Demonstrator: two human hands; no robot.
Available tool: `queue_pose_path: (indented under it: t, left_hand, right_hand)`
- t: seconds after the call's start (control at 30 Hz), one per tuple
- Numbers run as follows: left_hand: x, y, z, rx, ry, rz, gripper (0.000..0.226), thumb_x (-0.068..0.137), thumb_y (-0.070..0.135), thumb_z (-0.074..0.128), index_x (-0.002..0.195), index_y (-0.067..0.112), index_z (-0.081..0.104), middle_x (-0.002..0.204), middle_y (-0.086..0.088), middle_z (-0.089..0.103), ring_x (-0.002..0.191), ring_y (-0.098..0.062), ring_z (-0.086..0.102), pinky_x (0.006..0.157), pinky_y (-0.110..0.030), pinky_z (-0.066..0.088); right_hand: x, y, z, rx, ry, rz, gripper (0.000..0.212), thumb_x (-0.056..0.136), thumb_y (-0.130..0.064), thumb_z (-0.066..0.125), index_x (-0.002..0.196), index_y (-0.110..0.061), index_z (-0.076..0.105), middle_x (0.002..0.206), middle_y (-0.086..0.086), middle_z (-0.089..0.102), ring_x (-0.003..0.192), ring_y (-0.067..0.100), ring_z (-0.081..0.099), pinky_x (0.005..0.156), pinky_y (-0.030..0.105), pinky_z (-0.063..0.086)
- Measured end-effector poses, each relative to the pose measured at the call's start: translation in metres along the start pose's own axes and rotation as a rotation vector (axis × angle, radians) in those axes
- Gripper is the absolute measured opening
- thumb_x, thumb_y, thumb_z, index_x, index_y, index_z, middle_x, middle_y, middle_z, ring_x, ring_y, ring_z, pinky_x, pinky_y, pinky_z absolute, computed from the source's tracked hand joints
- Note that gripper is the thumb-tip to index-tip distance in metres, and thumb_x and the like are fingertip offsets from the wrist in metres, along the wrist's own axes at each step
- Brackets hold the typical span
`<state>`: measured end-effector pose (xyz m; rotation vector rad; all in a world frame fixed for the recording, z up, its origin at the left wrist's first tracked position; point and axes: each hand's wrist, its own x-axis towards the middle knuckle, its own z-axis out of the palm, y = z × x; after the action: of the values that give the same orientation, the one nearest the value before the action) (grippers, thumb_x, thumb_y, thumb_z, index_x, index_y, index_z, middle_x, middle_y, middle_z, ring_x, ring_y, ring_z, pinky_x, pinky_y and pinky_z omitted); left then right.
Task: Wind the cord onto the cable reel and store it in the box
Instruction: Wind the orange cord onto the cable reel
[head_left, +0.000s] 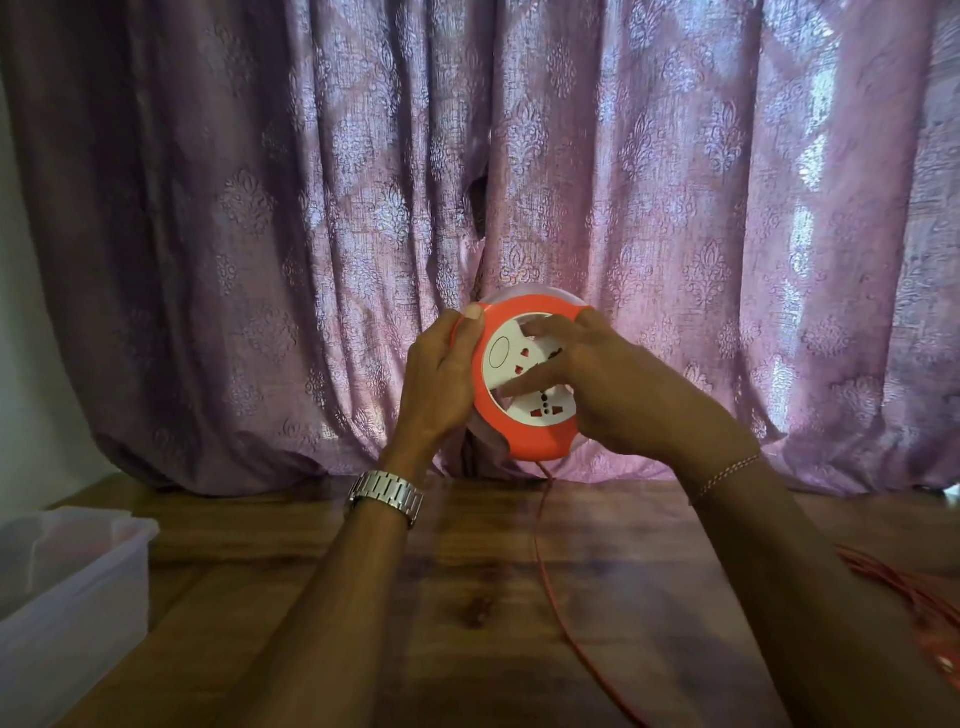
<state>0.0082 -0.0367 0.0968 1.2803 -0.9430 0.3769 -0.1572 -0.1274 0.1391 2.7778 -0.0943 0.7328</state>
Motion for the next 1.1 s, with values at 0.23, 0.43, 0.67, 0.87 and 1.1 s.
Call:
queue_pose_path:
  t: [0.23, 0.43, 0.67, 0.87, 1.1]
  left_hand:
    - [0.001, -0.001, -0.002, -0.002, 0.010, -0.017, 0.050, 0.097, 0.054, 0.048, 0.091, 0.008, 0.066, 0.083, -0.006, 0.072, 0.078, -0.017, 0.067, 0.071, -0.037, 0.053]
    - [0.002, 0.000, -0.002, 0.005, 0.014, -0.007, 0.041, 0.098, 0.053, 0.049, 0.083, 0.018, 0.063, 0.073, 0.005, 0.065, 0.072, -0.015, 0.061, 0.068, -0.033, 0.047]
    - [0.000, 0.001, -0.002, 0.017, 0.006, -0.021, 0.049, 0.098, 0.056, 0.048, 0.097, 0.011, 0.069, 0.086, -0.007, 0.075, 0.087, -0.032, 0.074, 0.077, -0.048, 0.058]
    - [0.001, 0.001, -0.002, 0.016, 0.017, -0.022, 0.063, 0.091, 0.067, 0.049, 0.093, 0.006, 0.064, 0.087, -0.016, 0.075, 0.088, -0.040, 0.072, 0.079, -0.057, 0.058]
    - [0.002, 0.000, -0.003, 0.049, 0.026, -0.026, 0.043, 0.098, 0.057, 0.048, 0.092, 0.020, 0.069, 0.087, -0.007, 0.078, 0.085, -0.029, 0.076, 0.079, -0.056, 0.061]
  right_hand:
    - [0.000, -0.011, 0.005, -0.057, 0.101, 0.055, 0.054, 0.085, -0.020, 0.062, 0.118, -0.061, 0.051, 0.141, -0.003, 0.034, 0.129, 0.022, 0.034, 0.075, 0.038, 0.043]
    - [0.003, -0.007, 0.012, 0.047, 0.338, 0.300, 0.064, 0.063, -0.075, 0.061, 0.124, -0.058, 0.048, 0.106, -0.004, 0.068, 0.097, 0.025, 0.061, 0.069, 0.032, 0.042]
    - [0.007, -0.007, 0.016, -0.034, 0.453, 0.390, 0.069, 0.064, -0.087, 0.049, 0.114, -0.041, 0.064, 0.096, 0.001, 0.072, 0.085, 0.026, 0.065, 0.062, 0.030, 0.038]
    - [0.002, 0.001, 0.003, 0.045, 0.335, 0.141, 0.017, 0.085, -0.042, 0.063, 0.100, -0.038, 0.067, 0.113, -0.007, 0.062, 0.104, 0.019, 0.053, 0.074, 0.042, 0.052]
    - [0.000, -0.007, 0.000, -0.047, 0.003, 0.063, 0.065, 0.084, -0.012, 0.064, 0.124, -0.060, 0.046, 0.151, -0.005, 0.026, 0.135, 0.023, 0.026, 0.082, 0.042, 0.047]
